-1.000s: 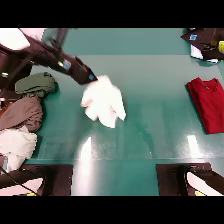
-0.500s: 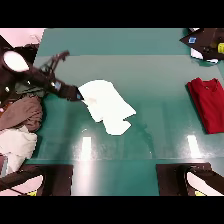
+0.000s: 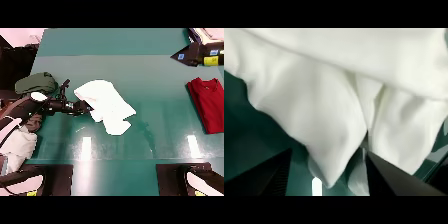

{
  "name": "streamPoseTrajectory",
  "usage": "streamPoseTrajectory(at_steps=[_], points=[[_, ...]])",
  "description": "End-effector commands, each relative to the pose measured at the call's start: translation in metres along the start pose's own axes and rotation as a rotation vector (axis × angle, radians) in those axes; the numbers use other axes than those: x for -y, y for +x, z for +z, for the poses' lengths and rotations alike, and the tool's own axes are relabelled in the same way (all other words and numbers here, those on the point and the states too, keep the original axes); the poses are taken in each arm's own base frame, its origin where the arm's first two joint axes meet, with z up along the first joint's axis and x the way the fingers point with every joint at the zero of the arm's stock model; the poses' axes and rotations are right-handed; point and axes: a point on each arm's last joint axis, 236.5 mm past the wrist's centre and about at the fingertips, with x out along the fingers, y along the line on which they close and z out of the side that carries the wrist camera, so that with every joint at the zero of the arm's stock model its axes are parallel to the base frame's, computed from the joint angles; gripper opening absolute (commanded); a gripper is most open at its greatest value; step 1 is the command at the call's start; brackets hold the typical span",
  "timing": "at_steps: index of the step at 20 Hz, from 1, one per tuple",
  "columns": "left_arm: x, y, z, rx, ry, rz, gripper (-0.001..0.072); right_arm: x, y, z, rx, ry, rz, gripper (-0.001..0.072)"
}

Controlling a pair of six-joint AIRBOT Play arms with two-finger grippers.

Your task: Fold the shirts.

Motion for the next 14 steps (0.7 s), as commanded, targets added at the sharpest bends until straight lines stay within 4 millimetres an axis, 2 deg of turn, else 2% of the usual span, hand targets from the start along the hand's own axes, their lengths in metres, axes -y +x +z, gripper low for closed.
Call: streamPoseTrajectory(at_steps=[1,2,3,6,8,11,12,13,14], points=[[-0.010,0.011,0.011,0.055,-0.066,-0.013,0.0540,0.012,0.017,-0.026,-0.073,0.051,0.002,0.0015],[-0.014,0.012,0.013,0.063,-0.070,-0.002,0.0403,0.017,0.022,-0.036,-0.098,0.067,0.000,0.0015],[-0.016,0.013,0.016,0.073,-0.070,0.001,0.0299,0.020,0.026,-0.044,-0.120,0.081,0.000,0.0015],[-0.019,0.012,0.031,0.137,-0.098,0.009,0.0286,0.017,0.047,-0.075,-0.184,0.097,0.017,0.0015],[-0.018,0.010,0.039,0.166,-0.068,0.010,0.0031,0.005,0.068,-0.099,-0.221,0.087,0.039,0.0015],[-0.005,0.006,0.046,0.167,-0.026,-0.013,0.0023,-0.019,0.105,-0.138,-0.276,0.054,0.077,0.0021],[0.001,0.004,0.048,0.157,-0.004,-0.023,0.0023,-0.029,0.118,-0.153,-0.306,0.035,0.093,0.0156],[0.007,0.003,0.049,0.145,0.025,-0.029,0.0023,-0.039,0.132,-0.167,-0.334,0.016,0.106,0.0393],[0.013,0.000,0.051,0.131,0.059,-0.033,0.0023,-0.050,0.147,-0.183,-0.375,-0.004,0.121,0.0467]])
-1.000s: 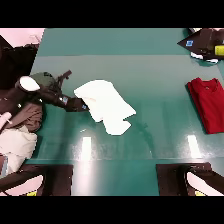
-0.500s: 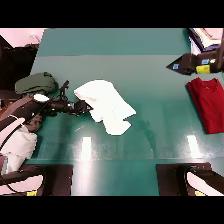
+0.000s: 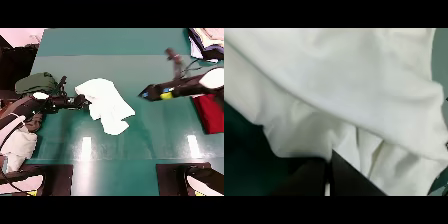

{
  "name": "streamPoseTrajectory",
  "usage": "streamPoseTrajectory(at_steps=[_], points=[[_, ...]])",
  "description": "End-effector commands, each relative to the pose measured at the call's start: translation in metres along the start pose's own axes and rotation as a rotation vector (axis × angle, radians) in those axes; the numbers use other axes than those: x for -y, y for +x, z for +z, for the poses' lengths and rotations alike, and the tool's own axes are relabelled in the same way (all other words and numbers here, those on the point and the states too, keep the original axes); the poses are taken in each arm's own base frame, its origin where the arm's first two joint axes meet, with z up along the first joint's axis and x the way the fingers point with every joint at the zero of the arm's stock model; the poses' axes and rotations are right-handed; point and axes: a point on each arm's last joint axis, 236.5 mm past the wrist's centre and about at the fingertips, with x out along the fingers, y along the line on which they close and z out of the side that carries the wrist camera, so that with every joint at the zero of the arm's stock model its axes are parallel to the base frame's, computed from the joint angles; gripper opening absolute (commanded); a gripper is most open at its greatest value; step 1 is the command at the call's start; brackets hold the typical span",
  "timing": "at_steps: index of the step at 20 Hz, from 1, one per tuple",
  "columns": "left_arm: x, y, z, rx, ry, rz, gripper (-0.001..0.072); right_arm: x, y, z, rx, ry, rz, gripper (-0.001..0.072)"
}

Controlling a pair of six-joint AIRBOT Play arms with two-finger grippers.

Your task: Fold the shirts.

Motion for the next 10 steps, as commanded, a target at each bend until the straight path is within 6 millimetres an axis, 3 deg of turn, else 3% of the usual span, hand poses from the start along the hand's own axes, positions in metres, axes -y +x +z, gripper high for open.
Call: streamPoseTrajectory(at_steps=[1,5,10], points=[[0.018,-0.005,0.003,-0.043,0.095,-0.025,0.0023,-0.024,0.064,-0.035,-0.093,-0.059,0.025,0.0467],[0.011,-0.008,-0.008,-0.110,0.175,0.015,0.0023,-0.032,0.129,-0.059,-0.138,-0.090,0.012,0.0467],[-0.004,-0.010,-0.016,-0.151,0.223,0.070,0.0024,-0.032,0.163,-0.069,-0.149,-0.020,0.025,0.0448]])
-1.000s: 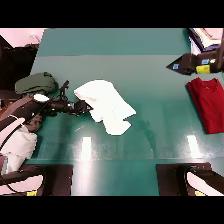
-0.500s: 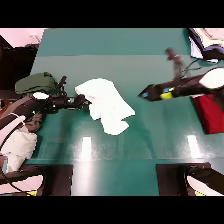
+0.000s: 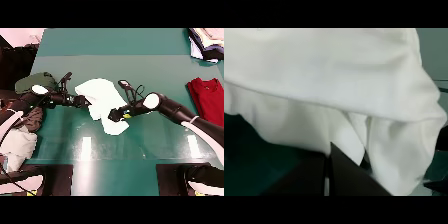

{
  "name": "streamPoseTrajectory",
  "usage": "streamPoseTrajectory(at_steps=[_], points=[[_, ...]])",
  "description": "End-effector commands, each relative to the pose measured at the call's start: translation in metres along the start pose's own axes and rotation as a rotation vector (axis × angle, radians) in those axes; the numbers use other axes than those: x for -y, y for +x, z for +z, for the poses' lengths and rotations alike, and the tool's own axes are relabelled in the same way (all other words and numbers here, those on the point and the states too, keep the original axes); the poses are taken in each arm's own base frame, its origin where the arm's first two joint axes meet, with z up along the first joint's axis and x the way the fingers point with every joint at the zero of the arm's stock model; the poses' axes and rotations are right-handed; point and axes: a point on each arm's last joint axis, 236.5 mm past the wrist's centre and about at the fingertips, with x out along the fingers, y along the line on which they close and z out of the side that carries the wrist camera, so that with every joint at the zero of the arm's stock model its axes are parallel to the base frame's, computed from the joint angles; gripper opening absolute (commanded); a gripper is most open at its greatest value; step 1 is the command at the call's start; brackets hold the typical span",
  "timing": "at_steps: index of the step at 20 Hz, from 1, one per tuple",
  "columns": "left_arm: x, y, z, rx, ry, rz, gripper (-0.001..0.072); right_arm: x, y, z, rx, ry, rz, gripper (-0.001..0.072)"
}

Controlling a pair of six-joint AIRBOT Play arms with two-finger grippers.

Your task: Fold the shirts.

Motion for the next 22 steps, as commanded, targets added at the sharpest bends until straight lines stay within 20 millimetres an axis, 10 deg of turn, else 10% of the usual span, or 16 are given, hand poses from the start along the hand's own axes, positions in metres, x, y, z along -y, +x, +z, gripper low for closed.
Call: streamPoseTrajectory(at_steps=[1,2,3,6,9,15,22], points=[[-0.007,-0.001,-0.006,-0.031,0.031,0.029,0.0023,0.002,0.025,-0.005,-0.005,0.030,0.000,0.0437],[-0.006,-0.001,-0.006,-0.032,0.031,0.029,0.0023,0.003,0.026,-0.006,-0.008,0.031,-0.002,0.0295],[-0.006,-0.001,-0.007,-0.036,0.031,0.027,0.0023,0.003,0.025,-0.005,-0.006,0.025,-0.005,0.0006],[-0.016,-0.025,-0.002,-0.024,0.053,0.115,0.0022,0.010,-0.020,0.021,0.082,-0.040,-0.048,0.0012],[-0.010,-0.107,0.036,0.098,0.218,0.270,0.0022,0.035,-0.122,0.054,0.251,-0.025,-0.143,0.0011],[0.108,-0.246,0.063,0.344,0.510,0.311,0.0023,0.071,-0.298,0.055,0.574,0.060,-0.312,0.0010],[0.251,-0.365,0.041,0.525,0.778,0.315,0.0023,-0.003,-0.446,0.037,0.840,-0.085,-0.441,0.0010]])
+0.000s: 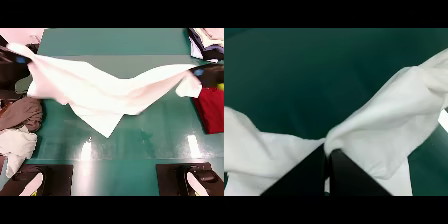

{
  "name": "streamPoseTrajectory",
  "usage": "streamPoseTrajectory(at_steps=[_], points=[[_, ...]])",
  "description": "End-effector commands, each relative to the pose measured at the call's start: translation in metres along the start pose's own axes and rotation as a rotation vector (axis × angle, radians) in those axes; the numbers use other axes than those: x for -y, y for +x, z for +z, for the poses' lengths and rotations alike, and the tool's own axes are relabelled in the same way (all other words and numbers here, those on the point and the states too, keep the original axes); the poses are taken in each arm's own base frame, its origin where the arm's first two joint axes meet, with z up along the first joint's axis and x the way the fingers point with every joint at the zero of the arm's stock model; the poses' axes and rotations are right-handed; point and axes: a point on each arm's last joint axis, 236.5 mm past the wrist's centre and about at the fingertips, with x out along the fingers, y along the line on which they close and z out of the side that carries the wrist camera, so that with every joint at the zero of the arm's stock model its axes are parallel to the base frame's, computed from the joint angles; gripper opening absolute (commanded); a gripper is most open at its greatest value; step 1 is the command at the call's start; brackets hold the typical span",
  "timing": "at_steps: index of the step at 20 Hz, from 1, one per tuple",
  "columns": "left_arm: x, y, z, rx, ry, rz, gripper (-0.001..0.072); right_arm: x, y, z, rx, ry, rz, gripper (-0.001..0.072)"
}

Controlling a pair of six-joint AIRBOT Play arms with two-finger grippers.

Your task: Fold the shirts.

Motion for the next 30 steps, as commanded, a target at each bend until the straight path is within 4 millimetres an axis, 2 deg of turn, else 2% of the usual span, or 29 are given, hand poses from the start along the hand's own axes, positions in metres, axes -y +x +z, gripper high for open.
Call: streamPoseTrajectory(at_steps=[1,3,5,6,8,9,10,12,15,17,19,20,22,23,24,25,26,28,30], points=[[0.039,-0.078,0.054,0.141,0.118,0.041,0.0023,-0.004,-0.076,0.040,0.136,-0.080,-0.099,0.0011],[0.060,-0.123,0.091,0.284,0.201,0.085,0.0023,-0.003,-0.106,0.063,0.204,-0.105,-0.162,0.0010],[0.075,-0.155,0.115,0.398,0.252,0.118,0.0023,-0.002,-0.125,0.081,0.232,-0.108,-0.204,0.0011],[0.078,-0.162,0.119,0.421,0.254,0.120,0.0023,0.000,-0.126,0.085,0.217,-0.103,-0.216,0.0011],[0.076,-0.156,0.116,0.406,0.237,0.114,0.0023,0.008,-0.116,0.084,0.129,-0.090,-0.224,0.0011],[0.068,-0.145,0.112,0.381,0.211,0.108,0.0023,0.013,-0.104,0.077,0.058,-0.079,-0.214,0.0011],[0.056,-0.124,0.103,0.330,0.175,0.094,0.0023,0.015,-0.088,0.069,-0.017,-0.056,-0.183,0.0011],[0.030,-0.073,0.073,0.186,0.084,0.048,0.0023,0.022,-0.041,0.042,-0.207,0.004,-0.126,0.0011],[-0.005,0.012,-0.001,-0.107,-0.087,-0.048,0.0023,0.029,0.038,-0.022,-0.504,0.046,-0.047,0.0011],[-0.022,0.062,-0.062,-0.299,-0.208,-0.111,0.0024,0.035,0.087,-0.070,-0.679,0.080,-0.021,0.0012],[-0.033,0.102,-0.119,-0.448,-0.316,-0.159,0.0024,0.044,0.135,-0.104,-0.743,0.113,-0.018,0.0013],[-0.039,0.121,-0.143,-0.498,-0.367,-0.168,0.0024,0.051,0.159,-0.113,-0.732,0.130,-0.026,0.0013],[-0.051,0.151,-0.178,-0.549,-0.436,-0.165,0.0024,0.070,0.202,-0.120,-0.669,0.163,-0.051,0.0014],[-0.055,0.160,-0.187,-0.567,-0.457,-0.164,0.0024,0.077,0.217,-0.119,-0.634,0.170,-0.062,0.0017],[-0.058,0.166,-0.194,-0.583,-0.471,-0.167,0.0024,0.082,0.227,-0.118,-0.616,0.173,-0.068,0.0146],[-0.060,0.169,-0.196,-0.585,-0.476,-0.164,0.0024,0.087,0.230,-0.118,-0.616,0.180,-0.074,0.0532],[-0.062,0.171,-0.195,-0.576,-0.475,-0.157,0.0024,0.092,0.225,-0.119,-0.642,0.190,-0.079,0.0627],[-0.063,0.171,-0.194,-0.569,-0.446,-0.162,0.0024,0.106,0.202,-0.130,-0.726,0.207,-0.096,0.0558],[-0.062,0.170,-0.195,-0.576,-0.444,-0.165,0.0024,0.115,0.175,-0.157,-0.794,0.256,-0.114,0.0554]])
